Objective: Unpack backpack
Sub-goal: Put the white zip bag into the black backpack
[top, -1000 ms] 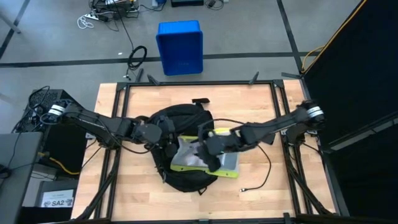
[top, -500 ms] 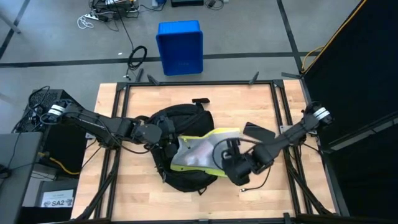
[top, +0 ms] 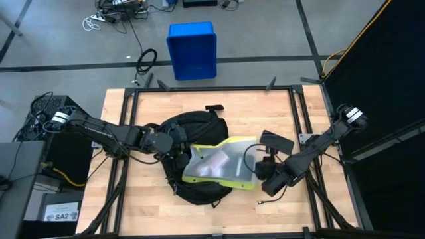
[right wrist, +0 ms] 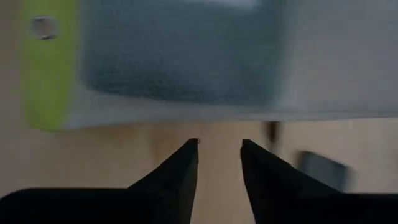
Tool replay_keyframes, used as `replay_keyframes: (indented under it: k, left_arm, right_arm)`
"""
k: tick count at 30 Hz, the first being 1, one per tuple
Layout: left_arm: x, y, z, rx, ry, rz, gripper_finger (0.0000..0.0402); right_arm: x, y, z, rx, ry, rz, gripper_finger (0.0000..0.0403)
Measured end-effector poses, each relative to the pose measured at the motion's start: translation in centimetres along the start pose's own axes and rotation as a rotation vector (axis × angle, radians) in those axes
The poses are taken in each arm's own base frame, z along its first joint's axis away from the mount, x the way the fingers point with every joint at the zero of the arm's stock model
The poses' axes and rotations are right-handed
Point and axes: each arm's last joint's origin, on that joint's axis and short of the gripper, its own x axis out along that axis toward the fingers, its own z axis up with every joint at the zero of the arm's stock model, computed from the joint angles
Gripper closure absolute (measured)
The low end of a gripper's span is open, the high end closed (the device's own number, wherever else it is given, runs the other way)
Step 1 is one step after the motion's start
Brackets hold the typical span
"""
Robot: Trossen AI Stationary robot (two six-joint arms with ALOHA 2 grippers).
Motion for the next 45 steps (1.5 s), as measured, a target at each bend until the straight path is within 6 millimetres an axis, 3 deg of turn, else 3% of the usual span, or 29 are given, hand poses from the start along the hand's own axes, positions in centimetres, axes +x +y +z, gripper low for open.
replay_keyframes:
  k: [7, 15, 22, 27, 32, 37, 45]
  left_arm:
    - [0.0, 0.0, 0.0, 0.025, -0.005, -0.002, 0.0401]
    - [0.0, -0.2, 0.5, 0.031, -0.039, -0.042, 0.0401]
    - [0.0, -0.4, 0.7, 0.042, -0.054, -0.081, 0.0401]
    - [0.0, -0.4, 0.6, 0.045, -0.048, -0.079, 0.0401]
    - [0.0, -0.3, 0.4, 0.054, -0.033, -0.075, 0.0401]
    - [0.0, -0.3, 0.4, 0.055, -0.03, -0.071, 0.0401]
    - [0.0, -0.3, 0.4, 0.052, -0.029, -0.071, 0.0401]
  right_arm:
    - [1.8, 1.4, 1.2, -0.024, -0.176, 0.162, 0.0359]
    - [2.2, 0.5, 4.3, -0.047, -0.364, 0.211, 0.0399]
    - [2.7, -0.9, 5.9, -0.079, -0.439, 0.198, 0.0395]
    - [1.8, -0.6, 6.5, -0.172, -0.456, 0.185, 0.0387]
    - [-0.3, 0.7, 5.8, -0.31, -0.437, 0.152, 0.0378]
    - [-1.7, 2.6, 3.3, -0.534, -0.376, 0.102, 0.0353]
    - [-3.4, 5.0, 0.2, -0.557, -0.352, 0.148, 0.0266]
